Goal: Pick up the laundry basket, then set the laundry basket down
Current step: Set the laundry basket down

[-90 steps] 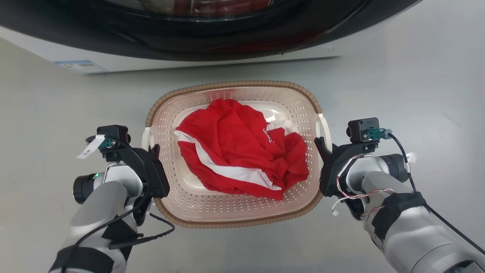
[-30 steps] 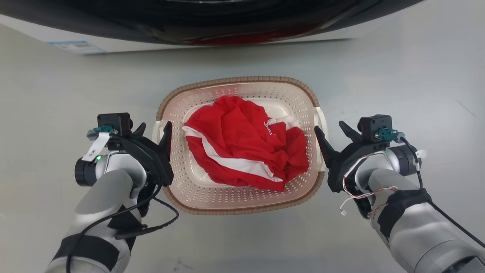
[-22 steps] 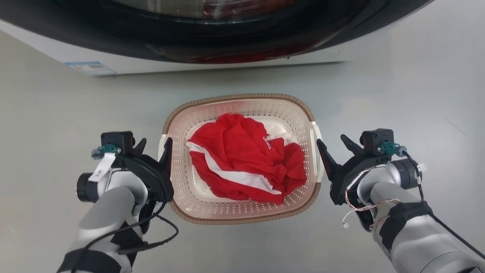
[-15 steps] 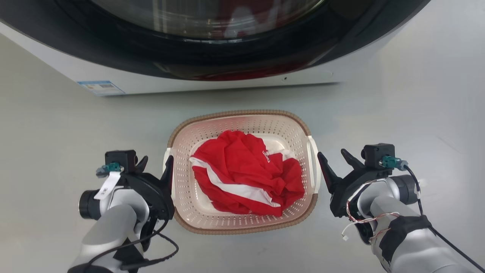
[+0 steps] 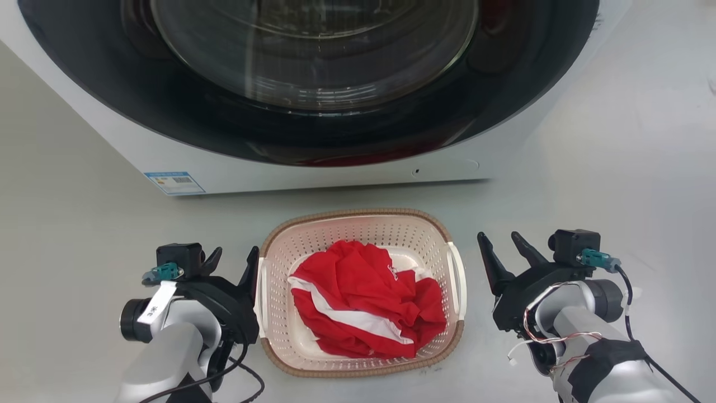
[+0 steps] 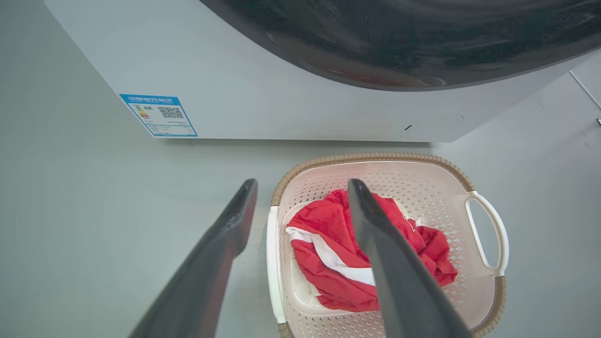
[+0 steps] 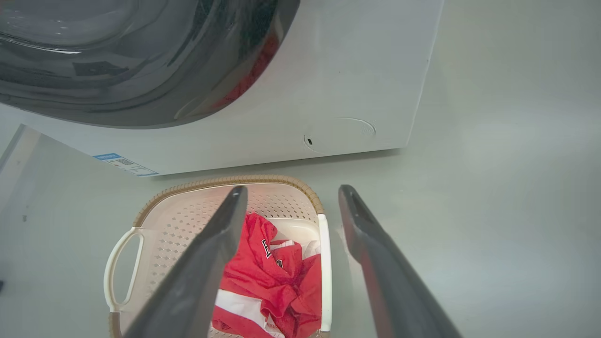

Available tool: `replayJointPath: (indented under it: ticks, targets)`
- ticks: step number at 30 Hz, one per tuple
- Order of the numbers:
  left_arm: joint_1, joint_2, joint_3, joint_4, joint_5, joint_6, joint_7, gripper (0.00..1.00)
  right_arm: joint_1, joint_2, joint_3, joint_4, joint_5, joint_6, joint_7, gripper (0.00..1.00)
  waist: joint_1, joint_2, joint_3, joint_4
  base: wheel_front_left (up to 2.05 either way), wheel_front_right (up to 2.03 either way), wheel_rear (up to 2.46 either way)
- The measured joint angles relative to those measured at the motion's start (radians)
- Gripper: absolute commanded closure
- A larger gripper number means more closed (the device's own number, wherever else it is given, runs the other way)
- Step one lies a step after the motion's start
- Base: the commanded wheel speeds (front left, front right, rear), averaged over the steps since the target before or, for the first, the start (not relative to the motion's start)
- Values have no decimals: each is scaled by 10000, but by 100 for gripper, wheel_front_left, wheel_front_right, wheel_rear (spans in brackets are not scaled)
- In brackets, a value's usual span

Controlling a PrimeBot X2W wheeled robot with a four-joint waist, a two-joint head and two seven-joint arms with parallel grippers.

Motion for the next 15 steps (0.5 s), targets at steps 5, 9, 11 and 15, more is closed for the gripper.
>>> replayJointPath:
  ticks: [5, 9, 11, 15]
  targets:
    - [303, 167, 311, -798, 29, 132, 0, 0, 499, -163, -460, -698, -61, -276, -2, 0, 0, 1, -556, 27, 0, 0, 0]
    - [625, 328, 431, -1290, 153, 318, 0, 0, 770, -282, -669, -1262, -268, -499, -2, 0, 1, 1, -904, 45, 0, 0, 0]
    - [830, 420, 497, -1578, 247, 445, -2, 0, 914, -345, -765, -1567, -418, -587, -2, 0, 0, 1, -1082, 49, 0, 0, 0]
    - [1211, 600, 654, -2247, 558, 773, -2, 0, 1231, -598, -965, -2196, -658, -802, -2, 0, 0, 1, -1434, 47, 0, 0, 0]
